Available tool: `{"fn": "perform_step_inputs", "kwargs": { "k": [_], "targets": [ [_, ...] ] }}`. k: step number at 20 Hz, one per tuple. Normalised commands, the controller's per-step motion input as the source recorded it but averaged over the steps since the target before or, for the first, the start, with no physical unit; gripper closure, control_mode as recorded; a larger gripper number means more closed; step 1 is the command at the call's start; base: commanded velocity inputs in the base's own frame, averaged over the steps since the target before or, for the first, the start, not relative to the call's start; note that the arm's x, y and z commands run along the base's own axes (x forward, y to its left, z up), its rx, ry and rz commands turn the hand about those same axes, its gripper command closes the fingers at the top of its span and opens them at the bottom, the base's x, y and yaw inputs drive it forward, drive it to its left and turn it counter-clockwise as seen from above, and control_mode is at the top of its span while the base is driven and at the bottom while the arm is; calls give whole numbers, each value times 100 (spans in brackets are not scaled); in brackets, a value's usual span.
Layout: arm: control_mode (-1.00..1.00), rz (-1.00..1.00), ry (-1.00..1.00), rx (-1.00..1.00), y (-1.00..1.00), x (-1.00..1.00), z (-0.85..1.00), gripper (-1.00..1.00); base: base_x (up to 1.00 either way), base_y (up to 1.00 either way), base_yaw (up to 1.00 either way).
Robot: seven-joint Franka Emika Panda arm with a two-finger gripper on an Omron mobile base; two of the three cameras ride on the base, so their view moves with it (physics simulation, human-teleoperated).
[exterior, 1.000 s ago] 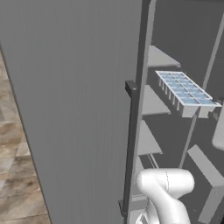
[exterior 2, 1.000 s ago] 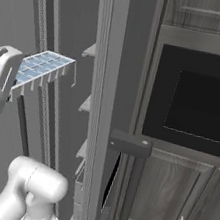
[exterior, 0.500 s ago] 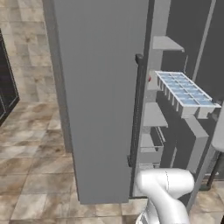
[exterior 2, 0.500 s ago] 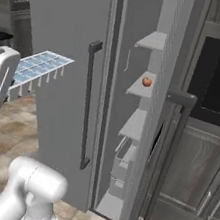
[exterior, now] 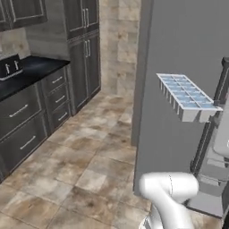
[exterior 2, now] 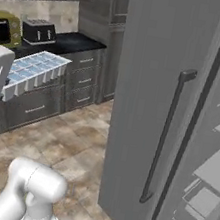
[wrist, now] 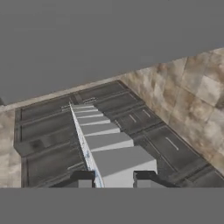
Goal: Open the freezer door, pick up the ice cube tray from the freezer, and place it on the dining counter.
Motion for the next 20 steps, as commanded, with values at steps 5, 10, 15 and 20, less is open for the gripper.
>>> {"fn": "perform_step_inputs", "kwargs": {
  "k": [5, 10, 15, 20],
  "targets": [
    [100, 0, 0, 0, 0, 0, 0, 100, -47, 20, 96],
    [100, 0, 0, 0, 0, 0, 0, 100, -43, 15, 98],
    [100, 0, 0, 0, 0, 0, 0, 100, -22, 1, 100],
    [100, 0, 0, 0, 0, 0, 0, 100, 0, 0, 100]
  ]
}}
